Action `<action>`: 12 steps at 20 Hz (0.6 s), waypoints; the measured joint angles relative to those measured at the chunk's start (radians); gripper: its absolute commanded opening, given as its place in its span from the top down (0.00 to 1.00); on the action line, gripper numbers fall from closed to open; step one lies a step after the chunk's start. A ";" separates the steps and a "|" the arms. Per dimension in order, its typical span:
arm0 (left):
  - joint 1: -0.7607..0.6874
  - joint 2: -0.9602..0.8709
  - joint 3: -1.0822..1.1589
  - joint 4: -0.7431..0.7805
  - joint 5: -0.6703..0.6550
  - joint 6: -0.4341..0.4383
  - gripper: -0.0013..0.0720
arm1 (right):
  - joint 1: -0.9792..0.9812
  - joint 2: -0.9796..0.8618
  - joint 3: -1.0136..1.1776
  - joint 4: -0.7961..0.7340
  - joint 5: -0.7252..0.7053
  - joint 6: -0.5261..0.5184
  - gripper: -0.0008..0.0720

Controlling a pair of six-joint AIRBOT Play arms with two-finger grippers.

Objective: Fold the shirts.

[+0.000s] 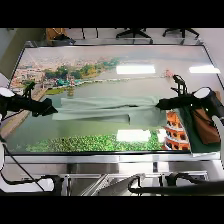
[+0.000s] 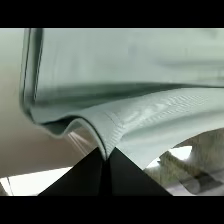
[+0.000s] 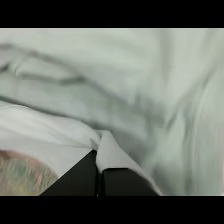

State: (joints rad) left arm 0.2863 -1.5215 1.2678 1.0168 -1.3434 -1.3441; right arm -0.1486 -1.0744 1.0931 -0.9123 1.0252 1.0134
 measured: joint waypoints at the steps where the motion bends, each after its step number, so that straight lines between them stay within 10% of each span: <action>1: -0.023 -0.042 0.045 0.005 0.014 -0.011 0.96 | 0.000 -0.060 0.051 0.013 -0.013 -0.020 0.96; 6: -0.089 -0.253 0.221 0.031 0.034 -0.058 0.96 | 0.000 -0.298 0.236 0.100 -0.056 -0.135 0.95; 10: -0.105 -0.365 0.314 0.035 0.011 -0.071 0.88 | -0.010 -0.365 0.294 0.128 -0.076 -0.190 0.28; 11: -0.107 -0.378 0.333 0.035 0.004 -0.074 0.27 | -0.018 -0.367 0.301 0.123 -0.078 -0.195 0.22; 12: -0.109 -0.389 0.353 0.034 -0.008 -0.074 0.06 | -0.027 -0.365 0.307 0.108 -0.077 -0.196 0.08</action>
State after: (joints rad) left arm 0.1776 -1.9102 1.6211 1.0512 -1.3514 -1.4185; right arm -0.1753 -1.4391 1.3998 -0.8043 0.9478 0.8173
